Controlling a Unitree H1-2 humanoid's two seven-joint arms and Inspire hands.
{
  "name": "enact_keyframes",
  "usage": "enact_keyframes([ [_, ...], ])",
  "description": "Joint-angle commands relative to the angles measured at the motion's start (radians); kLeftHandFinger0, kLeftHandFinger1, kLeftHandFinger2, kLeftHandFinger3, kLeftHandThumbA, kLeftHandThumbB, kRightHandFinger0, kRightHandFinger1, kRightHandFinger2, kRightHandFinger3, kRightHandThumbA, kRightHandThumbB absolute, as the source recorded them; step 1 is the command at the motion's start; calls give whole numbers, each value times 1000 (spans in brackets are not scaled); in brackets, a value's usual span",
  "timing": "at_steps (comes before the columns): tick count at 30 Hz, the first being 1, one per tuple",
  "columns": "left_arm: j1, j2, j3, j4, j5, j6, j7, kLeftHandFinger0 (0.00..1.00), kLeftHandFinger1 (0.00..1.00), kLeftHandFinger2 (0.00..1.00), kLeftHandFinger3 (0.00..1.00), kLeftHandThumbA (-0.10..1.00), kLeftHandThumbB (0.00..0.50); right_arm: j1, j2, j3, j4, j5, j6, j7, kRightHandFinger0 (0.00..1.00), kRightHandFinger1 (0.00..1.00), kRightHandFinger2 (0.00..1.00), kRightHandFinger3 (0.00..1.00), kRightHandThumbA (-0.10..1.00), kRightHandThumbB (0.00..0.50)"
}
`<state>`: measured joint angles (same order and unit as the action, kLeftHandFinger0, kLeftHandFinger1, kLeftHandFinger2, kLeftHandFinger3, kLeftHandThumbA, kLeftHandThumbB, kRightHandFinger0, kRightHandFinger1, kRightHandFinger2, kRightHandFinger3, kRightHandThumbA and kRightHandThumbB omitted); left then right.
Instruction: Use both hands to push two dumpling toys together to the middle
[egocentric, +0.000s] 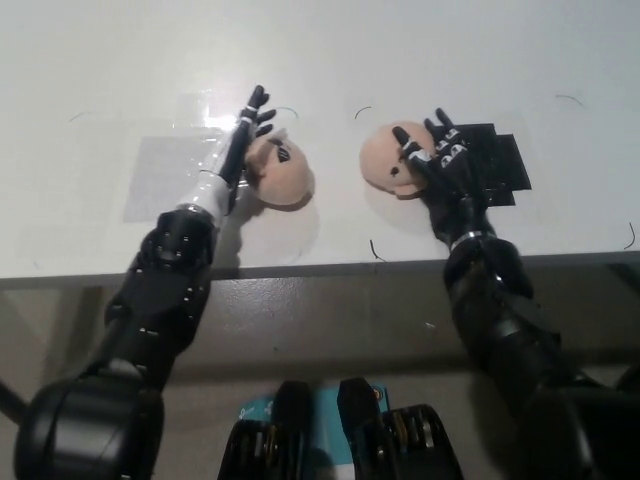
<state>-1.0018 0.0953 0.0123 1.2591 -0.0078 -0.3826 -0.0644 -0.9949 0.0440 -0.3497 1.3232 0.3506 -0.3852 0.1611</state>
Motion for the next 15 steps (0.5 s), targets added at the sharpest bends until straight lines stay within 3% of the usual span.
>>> enact_keyframes([
  [1,-50,-5,1,-29,2,-21,26,1000,1000,1000,1000,1000,360,-60,10,2,-10,13,-17,18,1000,1000,1000,1000,1000,170],
  [5,-59,-20,3,-26,0,-17,23,1000,1000,1000,1000,1000,358,-62,15,0,-10,16,-17,26,1000,1000,1000,1000,1000,147],
  [10,-70,-41,4,-28,-2,0,30,1000,1000,1000,1000,1000,375,-71,28,-8,-6,26,-4,17,1000,1000,1000,1000,923,172],
  [15,-87,-54,-10,-9,16,-8,50,1000,1000,1000,1000,1000,412,-80,47,-5,2,24,-16,10,1000,1000,1000,1000,931,177],
])
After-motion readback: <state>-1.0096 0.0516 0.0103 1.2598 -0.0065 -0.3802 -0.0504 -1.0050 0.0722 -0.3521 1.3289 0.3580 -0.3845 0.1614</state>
